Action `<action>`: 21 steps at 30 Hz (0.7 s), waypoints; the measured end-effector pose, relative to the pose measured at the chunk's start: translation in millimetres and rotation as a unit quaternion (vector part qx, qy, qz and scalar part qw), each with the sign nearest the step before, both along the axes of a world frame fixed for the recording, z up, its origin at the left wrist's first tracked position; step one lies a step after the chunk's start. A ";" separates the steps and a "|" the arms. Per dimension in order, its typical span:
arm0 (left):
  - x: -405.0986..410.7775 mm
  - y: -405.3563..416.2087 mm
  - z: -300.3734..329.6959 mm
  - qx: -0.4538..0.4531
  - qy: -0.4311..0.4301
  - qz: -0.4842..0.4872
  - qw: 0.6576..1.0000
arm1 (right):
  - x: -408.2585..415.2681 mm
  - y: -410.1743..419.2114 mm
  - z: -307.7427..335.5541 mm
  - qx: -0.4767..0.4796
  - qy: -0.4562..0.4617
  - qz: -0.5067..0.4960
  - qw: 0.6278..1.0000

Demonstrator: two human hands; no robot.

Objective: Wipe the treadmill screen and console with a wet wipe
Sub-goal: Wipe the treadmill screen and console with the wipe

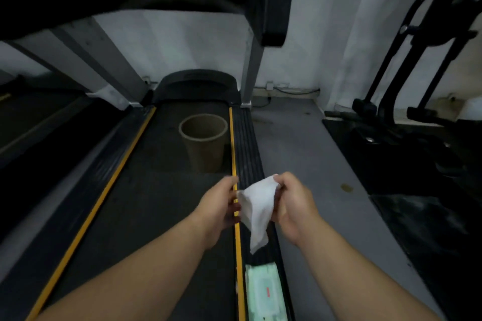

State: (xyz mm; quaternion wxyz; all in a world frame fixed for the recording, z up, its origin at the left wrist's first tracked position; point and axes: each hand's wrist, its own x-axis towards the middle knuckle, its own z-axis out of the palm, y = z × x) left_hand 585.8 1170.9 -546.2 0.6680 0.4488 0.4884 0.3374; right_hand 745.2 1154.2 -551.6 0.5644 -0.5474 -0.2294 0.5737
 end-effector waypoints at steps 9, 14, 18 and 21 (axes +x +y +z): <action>-50.1 8.2 315.9 0.057 -0.020 -0.033 0.998 | -34.2 14.4 311.1 0.057 0.000 0.058 0.997; -47.4 -11.4 434.0 0.125 0.003 0.003 0.992 | -25.4 -3.6 417.1 0.112 0.003 0.145 0.983; -42.7 -34.3 500.6 0.174 -0.029 0.054 0.983 | -8.4 -27.8 485.5 0.146 -0.045 0.171 0.973; -39.8 -55.9 539.4 0.190 -0.029 0.111 0.975 | -2.5 -52.2 528.6 0.136 0.100 0.121 0.978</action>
